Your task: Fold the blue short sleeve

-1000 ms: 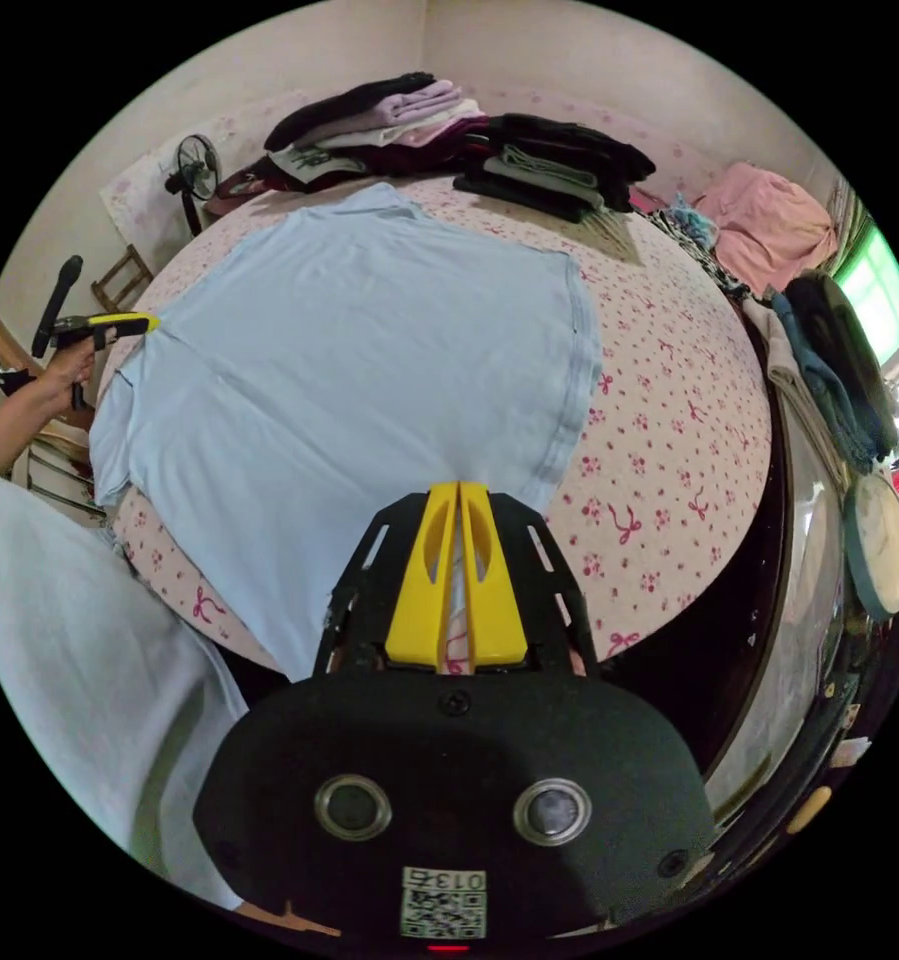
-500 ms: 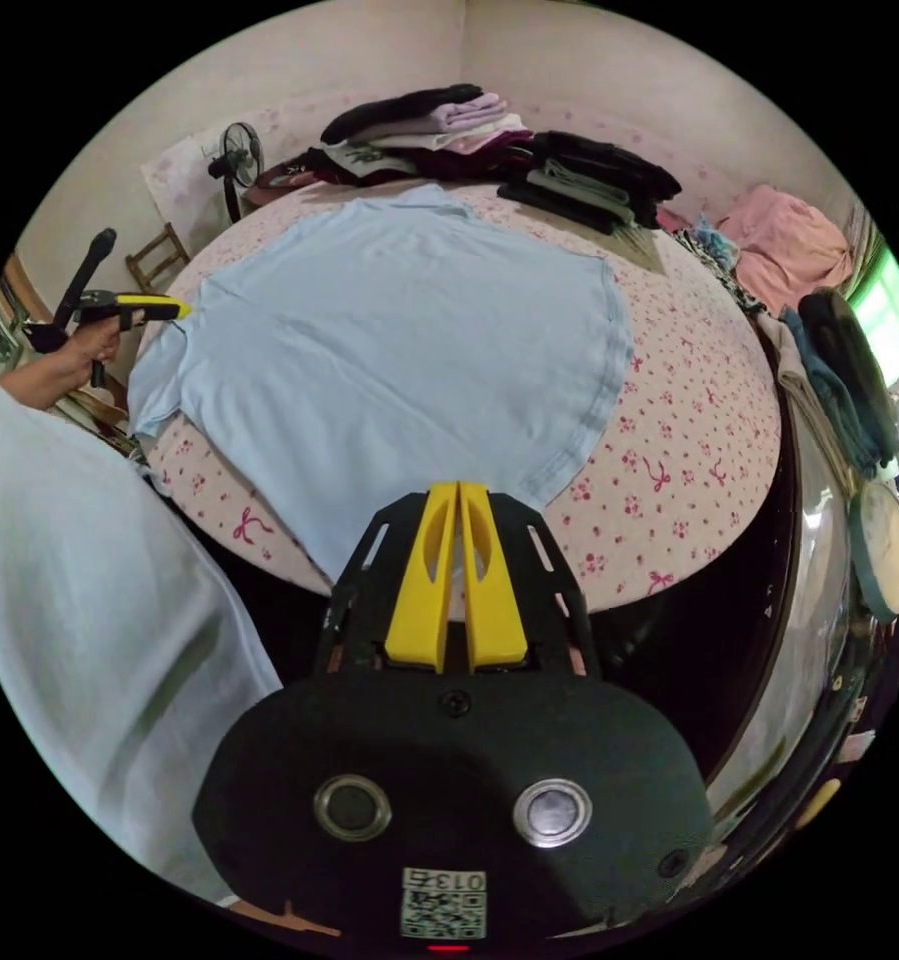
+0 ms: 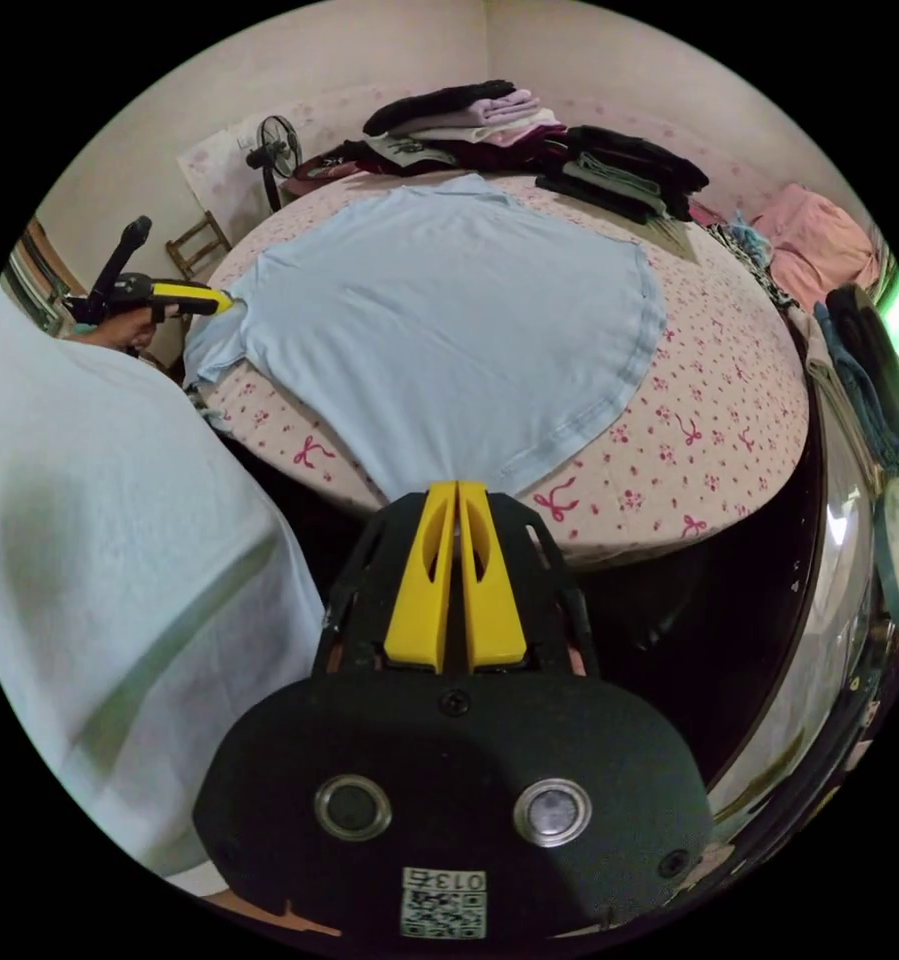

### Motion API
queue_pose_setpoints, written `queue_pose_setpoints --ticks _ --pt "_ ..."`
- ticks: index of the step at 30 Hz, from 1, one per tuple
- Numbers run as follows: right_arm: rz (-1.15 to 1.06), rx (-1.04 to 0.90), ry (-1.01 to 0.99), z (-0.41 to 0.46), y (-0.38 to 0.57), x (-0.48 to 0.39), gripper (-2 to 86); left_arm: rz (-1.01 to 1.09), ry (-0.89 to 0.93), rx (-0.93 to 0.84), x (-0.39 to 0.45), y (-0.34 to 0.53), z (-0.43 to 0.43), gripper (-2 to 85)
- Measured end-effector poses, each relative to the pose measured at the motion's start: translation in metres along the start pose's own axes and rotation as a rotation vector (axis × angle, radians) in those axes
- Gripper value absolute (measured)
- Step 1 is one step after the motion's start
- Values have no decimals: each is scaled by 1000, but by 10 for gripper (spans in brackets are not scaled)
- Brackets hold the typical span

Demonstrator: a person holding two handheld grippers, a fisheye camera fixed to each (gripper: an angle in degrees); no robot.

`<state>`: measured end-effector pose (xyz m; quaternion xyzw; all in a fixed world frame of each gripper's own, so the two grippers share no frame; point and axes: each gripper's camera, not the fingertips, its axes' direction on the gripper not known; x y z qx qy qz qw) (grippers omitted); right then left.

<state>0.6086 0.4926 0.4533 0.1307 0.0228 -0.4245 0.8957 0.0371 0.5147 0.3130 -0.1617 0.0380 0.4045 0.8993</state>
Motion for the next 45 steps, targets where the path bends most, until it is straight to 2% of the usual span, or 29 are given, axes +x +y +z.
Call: queue_pose_setpoints --ticks 3,5,8,13,20,27,30,32,33,41,45 --pt "-7 -43 16 -6 9 0 4 13 -14 -44 -9 1 3 2" --pt "0 0 1 -16 17 0 8 -8 -19 -62 -18 4 4 7" --pt "-26 85 -43 -28 24 -5 22 -7 52 -22 -32 14 -1 27" --pt "-129 83 -45 -28 31 -22 59 86 160 -120 -39 26 9 84" --pt "-152 36 -9 -25 40 -31 74 -7 223 -178 -73 34 17 131" --pt "-182 28 12 -22 38 -33 74 -106 490 -223 -107 31 58 168" --pt "-182 0 23 -19 37 -31 71 -124 612 -223 -125 24 69 145" --pt "-183 -7 45 -18 36 -29 62 -105 676 -216 -136 21 69 87" --pt "-182 -7 48 -18 35 -28 56 -94 697 -214 -144 19 67 30" --pt "-132 -5 62 -23 18 -14 16 -17 850 -146 -194 6 41 9" --pt "-94 40 70 -34 9 -3 12 41 826 -66 -221 -18 7 8"
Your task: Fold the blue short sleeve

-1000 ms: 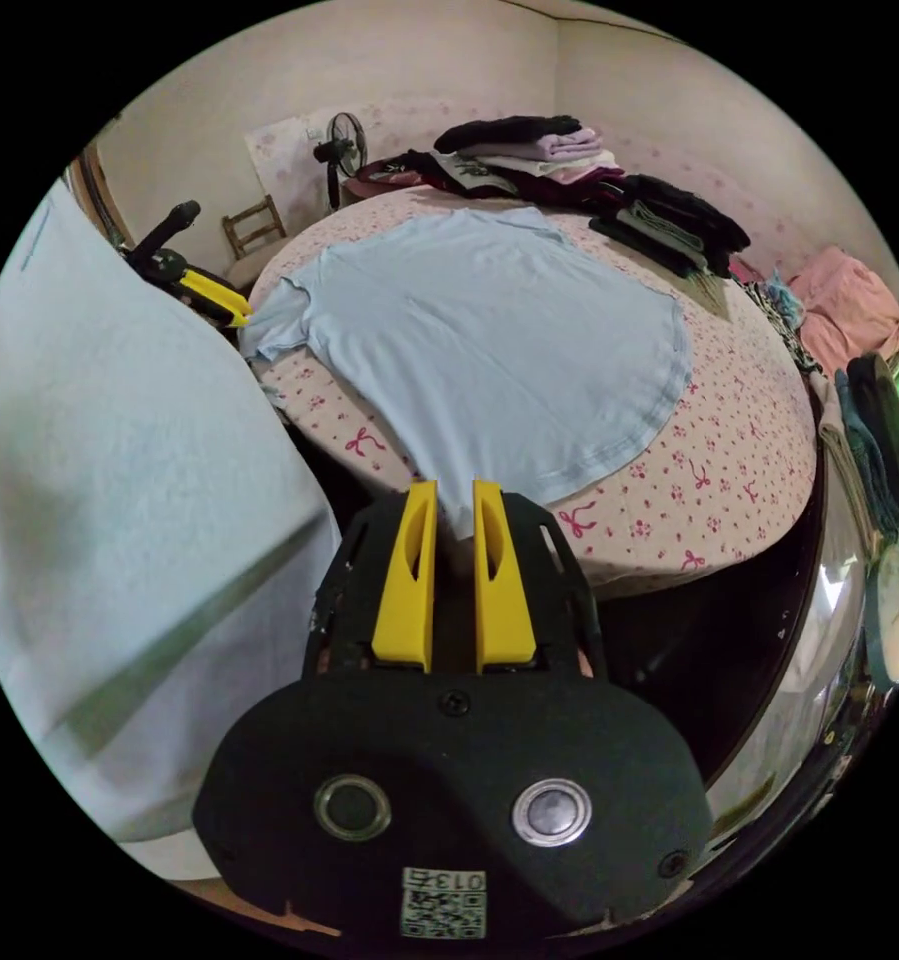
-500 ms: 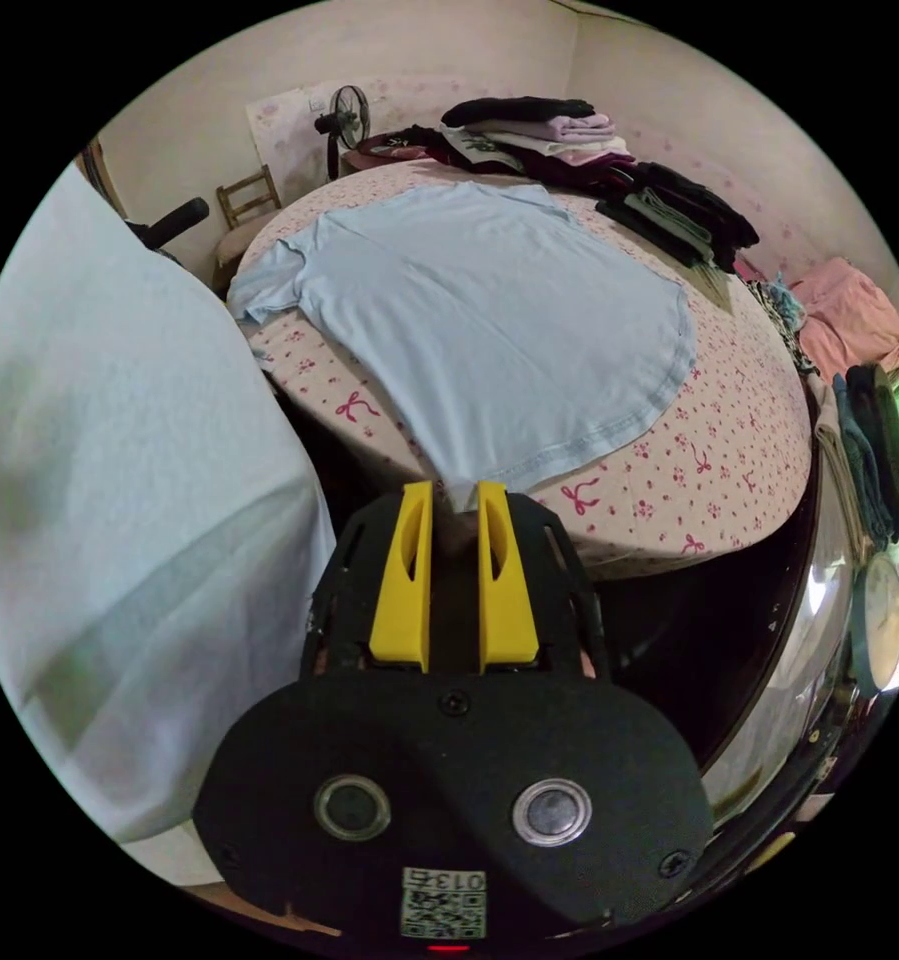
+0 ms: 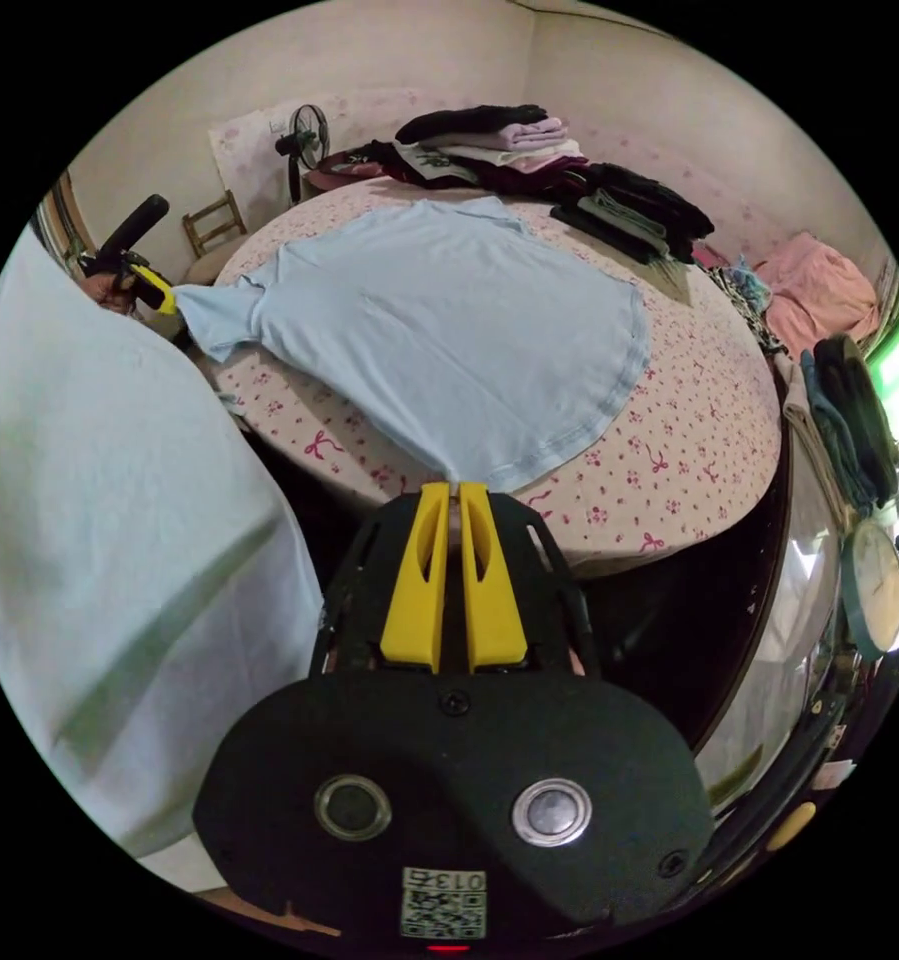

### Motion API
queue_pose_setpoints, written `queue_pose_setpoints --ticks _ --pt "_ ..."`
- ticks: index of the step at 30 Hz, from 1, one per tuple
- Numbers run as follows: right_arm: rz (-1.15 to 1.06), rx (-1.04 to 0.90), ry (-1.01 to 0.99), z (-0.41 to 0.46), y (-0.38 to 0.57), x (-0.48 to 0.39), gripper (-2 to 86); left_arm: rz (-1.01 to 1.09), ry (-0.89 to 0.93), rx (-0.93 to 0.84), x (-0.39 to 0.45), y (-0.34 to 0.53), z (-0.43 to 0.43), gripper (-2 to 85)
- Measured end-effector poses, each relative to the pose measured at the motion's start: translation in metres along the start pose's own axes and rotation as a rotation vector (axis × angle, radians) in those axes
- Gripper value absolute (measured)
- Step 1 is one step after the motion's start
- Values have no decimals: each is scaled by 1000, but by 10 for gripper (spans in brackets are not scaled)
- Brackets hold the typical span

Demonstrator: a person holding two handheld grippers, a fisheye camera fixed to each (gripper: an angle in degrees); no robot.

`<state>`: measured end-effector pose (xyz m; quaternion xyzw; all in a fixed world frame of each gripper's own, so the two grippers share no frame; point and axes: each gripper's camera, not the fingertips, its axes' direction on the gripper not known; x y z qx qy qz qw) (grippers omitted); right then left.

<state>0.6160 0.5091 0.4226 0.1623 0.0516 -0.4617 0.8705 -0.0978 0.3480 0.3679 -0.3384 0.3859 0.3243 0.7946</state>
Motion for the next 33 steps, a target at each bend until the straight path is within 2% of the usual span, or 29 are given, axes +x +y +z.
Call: queue_pose_setpoints --ticks 9,22,29,33 --pt "60 79 80 -7 -60 59 11 91 -145 132 -6 -97 -75 9" --pt "168 -86 8 54 -130 150 11 103 -289 -100 -53 -249 -84 10" --pt "215 -132 2 71 -143 180 14 76 -369 -77 -72 -288 -87 22" --pt "237 -143 -7 76 -147 192 19 28 -358 -103 -80 -298 -88 63"
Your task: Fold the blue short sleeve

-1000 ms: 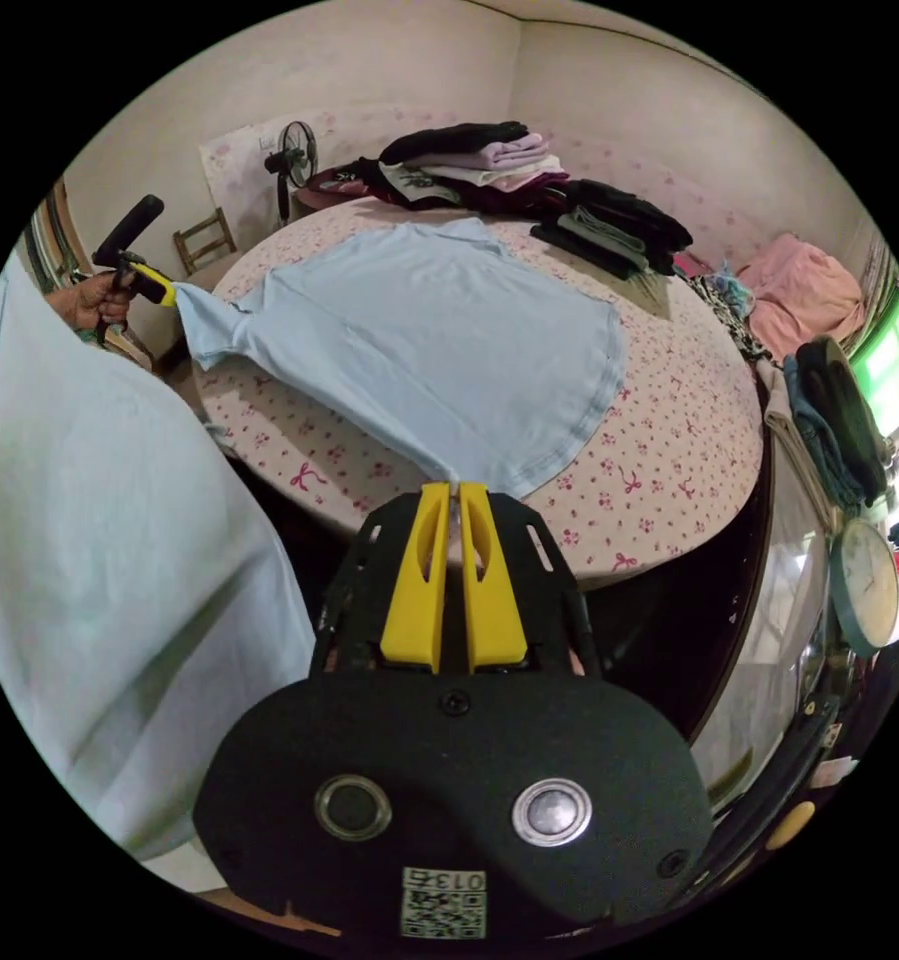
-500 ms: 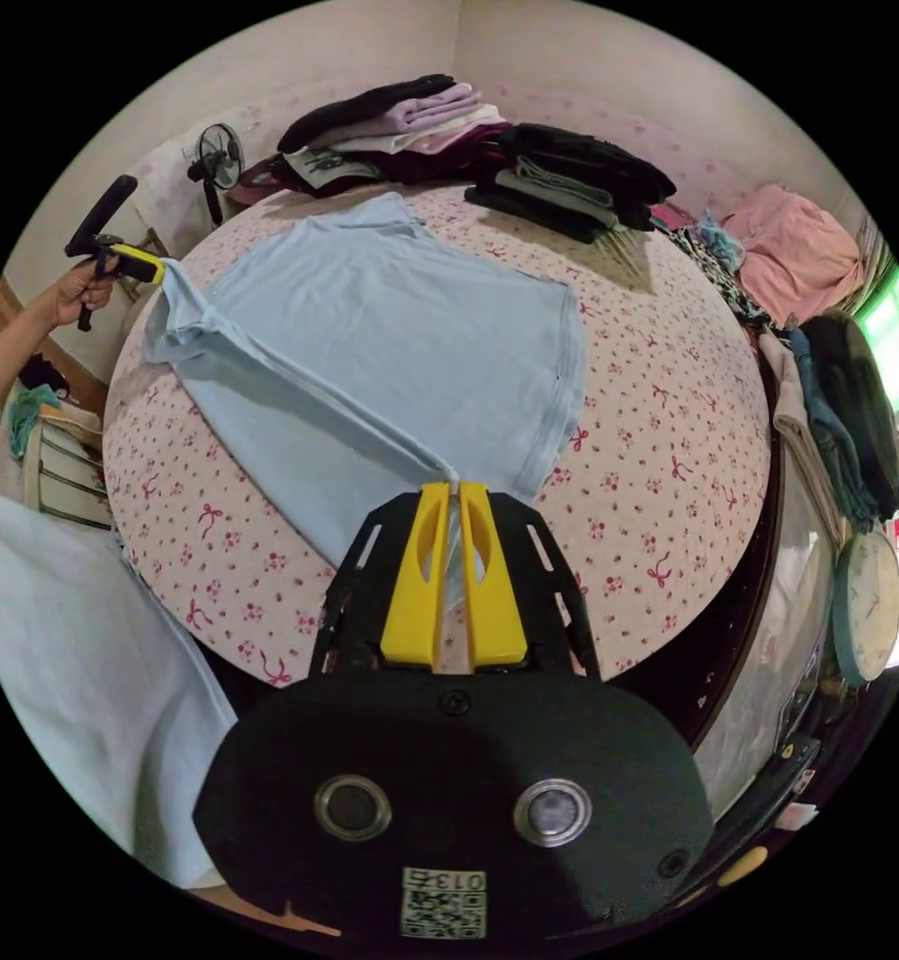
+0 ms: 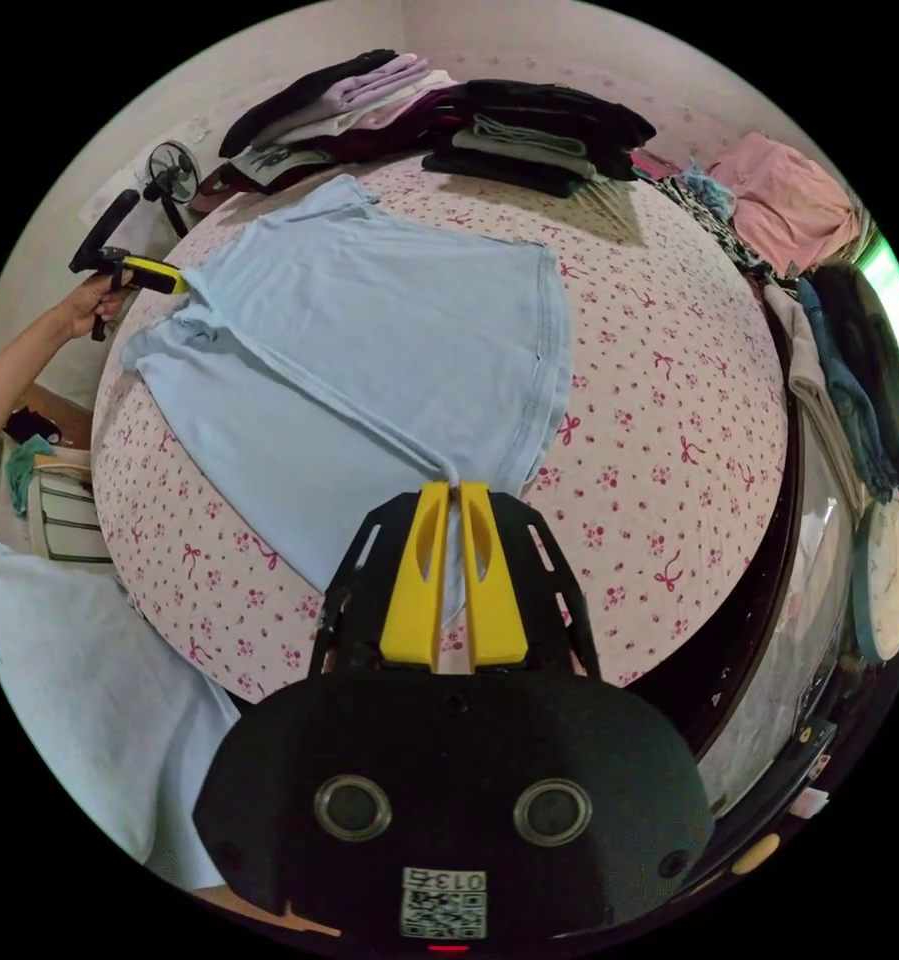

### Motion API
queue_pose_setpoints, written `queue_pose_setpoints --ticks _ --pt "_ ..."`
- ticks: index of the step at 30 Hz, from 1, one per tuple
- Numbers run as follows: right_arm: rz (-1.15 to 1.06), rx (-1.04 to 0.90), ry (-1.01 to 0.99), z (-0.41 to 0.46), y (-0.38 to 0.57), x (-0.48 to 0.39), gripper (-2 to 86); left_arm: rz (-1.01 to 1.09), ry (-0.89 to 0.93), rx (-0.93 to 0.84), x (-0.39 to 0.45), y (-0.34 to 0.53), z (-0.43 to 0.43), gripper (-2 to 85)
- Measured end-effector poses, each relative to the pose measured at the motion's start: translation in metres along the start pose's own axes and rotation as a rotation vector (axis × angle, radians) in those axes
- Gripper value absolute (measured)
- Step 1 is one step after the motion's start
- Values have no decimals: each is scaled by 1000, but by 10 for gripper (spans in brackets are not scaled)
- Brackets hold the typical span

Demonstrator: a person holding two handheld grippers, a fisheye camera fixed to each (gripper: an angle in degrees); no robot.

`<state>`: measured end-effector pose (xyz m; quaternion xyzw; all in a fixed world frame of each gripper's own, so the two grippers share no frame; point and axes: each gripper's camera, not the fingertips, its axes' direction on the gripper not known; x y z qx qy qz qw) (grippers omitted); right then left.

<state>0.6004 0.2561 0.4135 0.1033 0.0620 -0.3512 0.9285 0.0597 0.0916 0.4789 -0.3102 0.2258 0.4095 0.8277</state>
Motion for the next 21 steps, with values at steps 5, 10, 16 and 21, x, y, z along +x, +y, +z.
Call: queue_pose_setpoints --ticks 5,10,16,21 --pt "156 59 40 -10 13 34 36 -174 -12 87 -31 33 -38 96" --pt "253 127 -86 -23 44 58 60 -291 -34 112 -33 87 -61 116" --pt "275 90 -184 -13 67 49 92 -390 104 158 -23 119 -54 148" --pt "300 90 -215 -4 67 53 99 -389 89 107 -20 103 -48 142"
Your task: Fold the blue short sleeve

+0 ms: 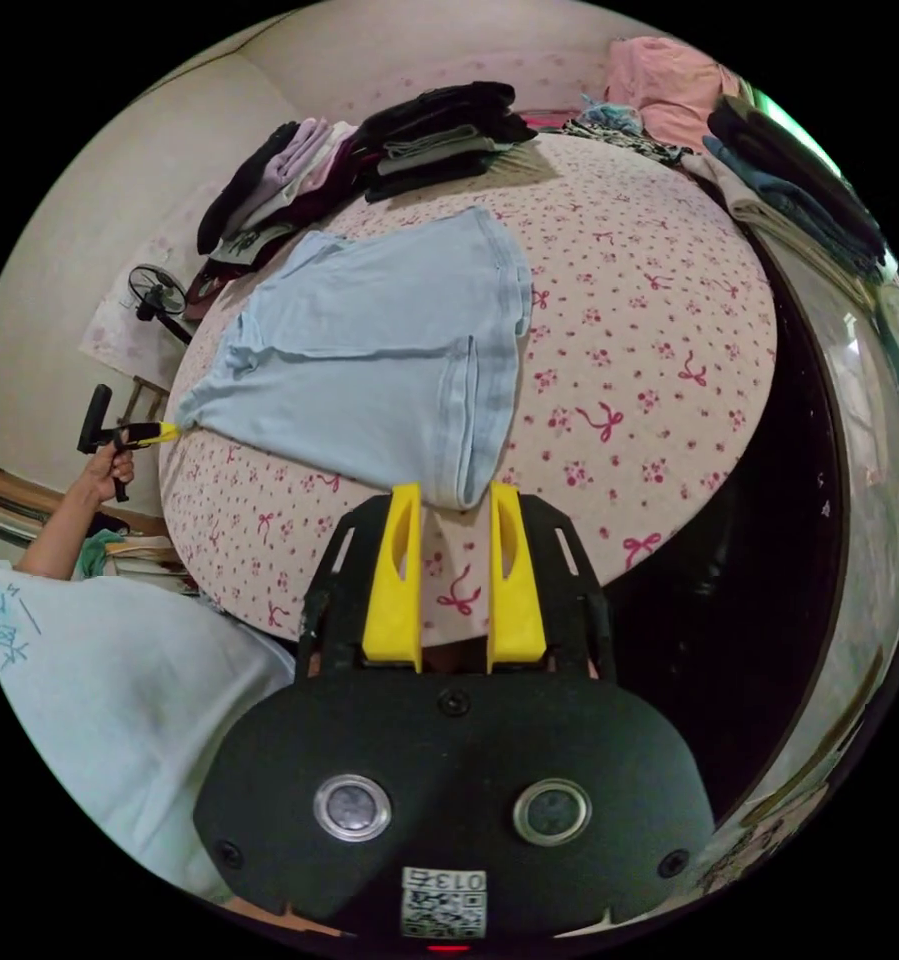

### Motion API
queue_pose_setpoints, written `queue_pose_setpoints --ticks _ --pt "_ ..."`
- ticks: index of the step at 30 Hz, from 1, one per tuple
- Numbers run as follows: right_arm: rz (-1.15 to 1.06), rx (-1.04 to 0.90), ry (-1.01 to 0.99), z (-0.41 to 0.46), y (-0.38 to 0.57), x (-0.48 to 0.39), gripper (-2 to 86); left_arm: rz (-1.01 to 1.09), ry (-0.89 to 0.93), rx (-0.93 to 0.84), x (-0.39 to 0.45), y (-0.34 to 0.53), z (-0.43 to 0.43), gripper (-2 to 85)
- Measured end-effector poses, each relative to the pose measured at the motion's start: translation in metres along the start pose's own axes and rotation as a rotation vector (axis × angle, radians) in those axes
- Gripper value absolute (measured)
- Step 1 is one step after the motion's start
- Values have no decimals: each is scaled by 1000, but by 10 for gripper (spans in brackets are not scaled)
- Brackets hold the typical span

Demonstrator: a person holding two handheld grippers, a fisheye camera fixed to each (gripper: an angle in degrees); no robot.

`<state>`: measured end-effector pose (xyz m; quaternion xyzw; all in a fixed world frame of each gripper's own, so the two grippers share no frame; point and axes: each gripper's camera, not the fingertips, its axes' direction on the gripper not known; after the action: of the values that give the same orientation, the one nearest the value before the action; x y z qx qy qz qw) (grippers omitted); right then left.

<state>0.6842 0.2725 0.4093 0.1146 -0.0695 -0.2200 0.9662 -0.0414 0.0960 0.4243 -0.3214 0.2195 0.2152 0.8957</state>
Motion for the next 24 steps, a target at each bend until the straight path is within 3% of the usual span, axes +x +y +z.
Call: queue_pose_setpoints --ticks 13,24 --pt "-9 -2 20 2 -17 3 64 -38 -1 -118 8 -53 5 54" --pt "-116 -59 60 -22 -29 3 30 78 37 -244 25 -69 -5 15"
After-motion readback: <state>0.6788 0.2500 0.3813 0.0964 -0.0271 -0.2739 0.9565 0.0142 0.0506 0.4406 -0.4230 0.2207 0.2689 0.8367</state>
